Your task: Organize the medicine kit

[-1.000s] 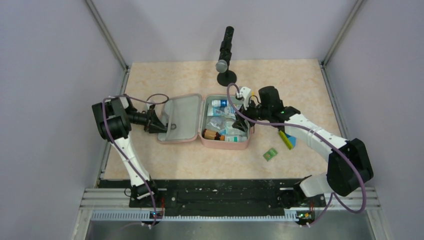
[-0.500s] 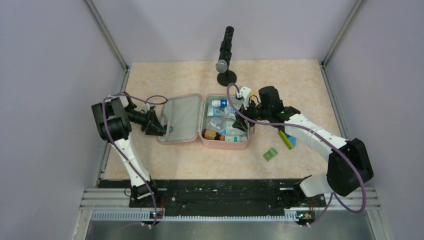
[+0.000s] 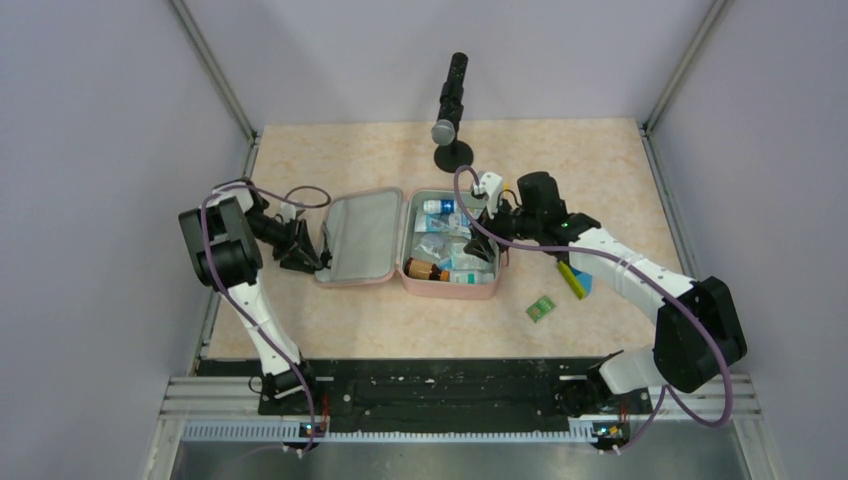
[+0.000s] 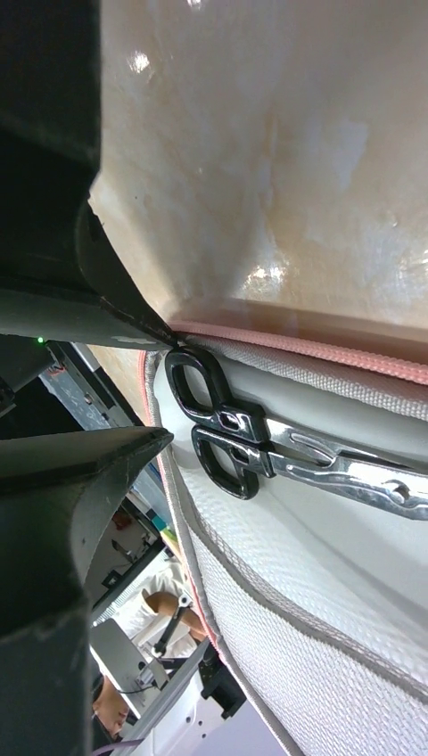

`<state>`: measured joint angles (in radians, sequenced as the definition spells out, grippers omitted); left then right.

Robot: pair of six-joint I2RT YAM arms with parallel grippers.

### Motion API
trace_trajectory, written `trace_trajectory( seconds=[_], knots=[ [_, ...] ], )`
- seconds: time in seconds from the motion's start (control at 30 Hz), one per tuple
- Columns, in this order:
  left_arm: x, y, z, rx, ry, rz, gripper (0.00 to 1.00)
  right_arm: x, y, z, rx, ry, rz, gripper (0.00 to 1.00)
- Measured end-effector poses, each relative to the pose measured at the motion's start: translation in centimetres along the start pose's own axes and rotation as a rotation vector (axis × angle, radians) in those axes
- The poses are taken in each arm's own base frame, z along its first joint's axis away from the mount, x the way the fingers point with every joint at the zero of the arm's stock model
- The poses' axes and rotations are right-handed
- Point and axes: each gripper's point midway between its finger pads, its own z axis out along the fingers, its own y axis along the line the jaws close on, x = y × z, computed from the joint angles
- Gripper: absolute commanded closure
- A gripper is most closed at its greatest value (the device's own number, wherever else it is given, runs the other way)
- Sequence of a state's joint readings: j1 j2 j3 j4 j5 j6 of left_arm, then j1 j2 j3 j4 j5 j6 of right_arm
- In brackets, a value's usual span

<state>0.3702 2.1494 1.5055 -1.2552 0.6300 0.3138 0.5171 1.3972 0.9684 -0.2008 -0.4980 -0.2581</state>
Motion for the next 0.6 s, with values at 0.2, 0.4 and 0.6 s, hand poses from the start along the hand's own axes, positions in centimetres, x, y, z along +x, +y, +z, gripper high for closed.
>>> trace_trajectory(
  seconds=[0.2, 0.4, 0.6],
  knots=[
    [-0.5, 0.3, -0.2, -0.032, -0.019, -0.032, 0.56, 0.0, 0.0, 0.0, 0.002, 0.0, 0.006, 0.29],
    [-2.9, 1.5, -1.1, -0.128, -0.106, 0.008, 0.5, 0.0, -0.1, 0.0, 0.008, 0.002, 0.006, 0.29],
    [-4.1, 1.5, -1.1, -0.149, -0.136, 0.031, 0.48, 0.0, -0.1, 0.0, 0.008, 0.001, 0.006, 0.28]
  ],
)
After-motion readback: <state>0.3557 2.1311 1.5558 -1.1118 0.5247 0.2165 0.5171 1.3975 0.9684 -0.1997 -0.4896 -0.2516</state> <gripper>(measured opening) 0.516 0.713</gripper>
